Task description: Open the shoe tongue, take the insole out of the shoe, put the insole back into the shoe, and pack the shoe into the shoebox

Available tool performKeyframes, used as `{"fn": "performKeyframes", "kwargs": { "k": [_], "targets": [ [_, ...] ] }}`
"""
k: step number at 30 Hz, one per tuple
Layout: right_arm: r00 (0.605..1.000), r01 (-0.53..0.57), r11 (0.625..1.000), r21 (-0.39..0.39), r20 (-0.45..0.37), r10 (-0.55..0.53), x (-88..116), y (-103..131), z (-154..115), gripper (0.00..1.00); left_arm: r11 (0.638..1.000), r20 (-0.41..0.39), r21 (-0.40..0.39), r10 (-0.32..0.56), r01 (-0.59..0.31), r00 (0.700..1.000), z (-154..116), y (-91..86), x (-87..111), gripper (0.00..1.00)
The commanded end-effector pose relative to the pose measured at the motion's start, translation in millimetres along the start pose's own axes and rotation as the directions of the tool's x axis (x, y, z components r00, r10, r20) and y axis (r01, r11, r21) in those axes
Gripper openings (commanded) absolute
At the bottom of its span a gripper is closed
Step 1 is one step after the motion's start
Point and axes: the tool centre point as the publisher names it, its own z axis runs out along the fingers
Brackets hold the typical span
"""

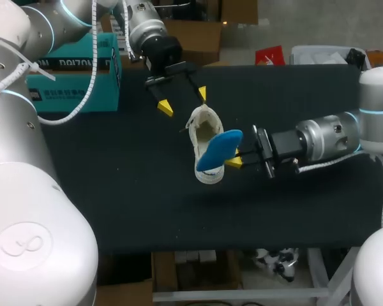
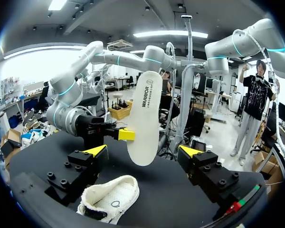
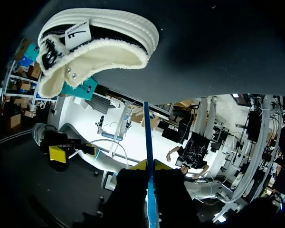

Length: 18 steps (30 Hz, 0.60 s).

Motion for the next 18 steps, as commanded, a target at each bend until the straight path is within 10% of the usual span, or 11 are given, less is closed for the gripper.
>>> {"fn": "performKeyframes", "kwargs": {
  "k": [1, 9, 18],
  "targets": [
    [0.999, 0.011, 0.999, -0.042, -0.05, -0.013, -7.8, -10.6, 3.3, 0.0, 1.0, 0.172, -0.016, 0.022, -0.019, 0.985, 25.1, -1.6, 21.5, 1.0],
    [0.991, 0.049, 0.997, -0.058, -0.125, -0.056, -2.6, -9.4, 4.7, 0.0, 0.994, 0.345, -0.051, 0.107, -0.095, 0.933, 42.3, 0.5, 25.3, 1.0],
    [0.973, 0.108, 0.989, -0.106, -0.193, -0.127, 6.4, 0.6, 6.9, 0.0, 0.991, 0.577, -0.07, 0.131, -0.111, 0.806, 51.4, -1.1, 28.7, 1.0]
  ]
}}
